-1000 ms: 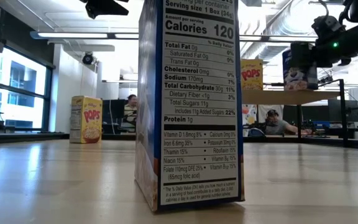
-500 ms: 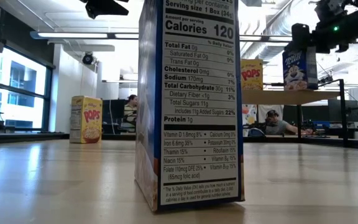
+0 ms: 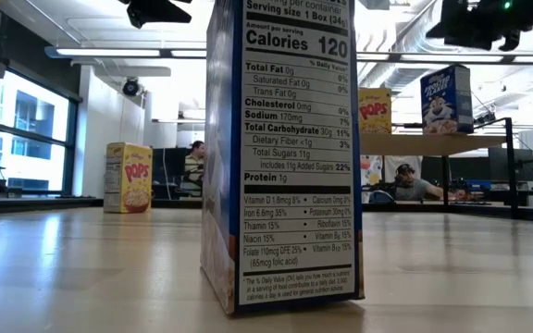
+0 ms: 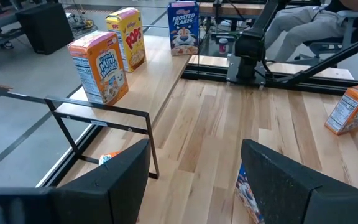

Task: Stack cereal on shelf
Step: Put the top left blue cereal box on the shelf

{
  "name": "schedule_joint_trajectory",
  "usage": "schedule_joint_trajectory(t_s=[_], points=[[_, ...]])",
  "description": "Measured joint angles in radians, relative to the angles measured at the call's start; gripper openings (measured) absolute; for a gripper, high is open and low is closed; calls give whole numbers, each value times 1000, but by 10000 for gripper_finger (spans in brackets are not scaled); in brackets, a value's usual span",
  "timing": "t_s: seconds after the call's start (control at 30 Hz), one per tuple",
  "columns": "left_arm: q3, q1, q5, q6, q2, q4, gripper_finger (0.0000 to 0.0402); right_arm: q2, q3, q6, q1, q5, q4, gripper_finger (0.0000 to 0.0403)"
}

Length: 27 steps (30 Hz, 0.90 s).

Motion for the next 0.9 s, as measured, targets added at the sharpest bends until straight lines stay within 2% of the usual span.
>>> schedule_joint_trajectory(t_s=[0.27, 0.47, 0.63, 0.9], points=[[0, 0, 0, 1, 0, 0, 243, 0, 89, 109, 0, -65, -29, 239], [0, 0, 0, 1, 0, 0, 243, 0, 135, 188, 0, -281, -70, 239], [0, 0, 0, 2, 0, 0, 243, 0, 199, 303, 0, -432, -255, 239], [0, 0, 0, 2, 0, 0, 243, 4, 232, 477, 0, -526, -550, 239]])
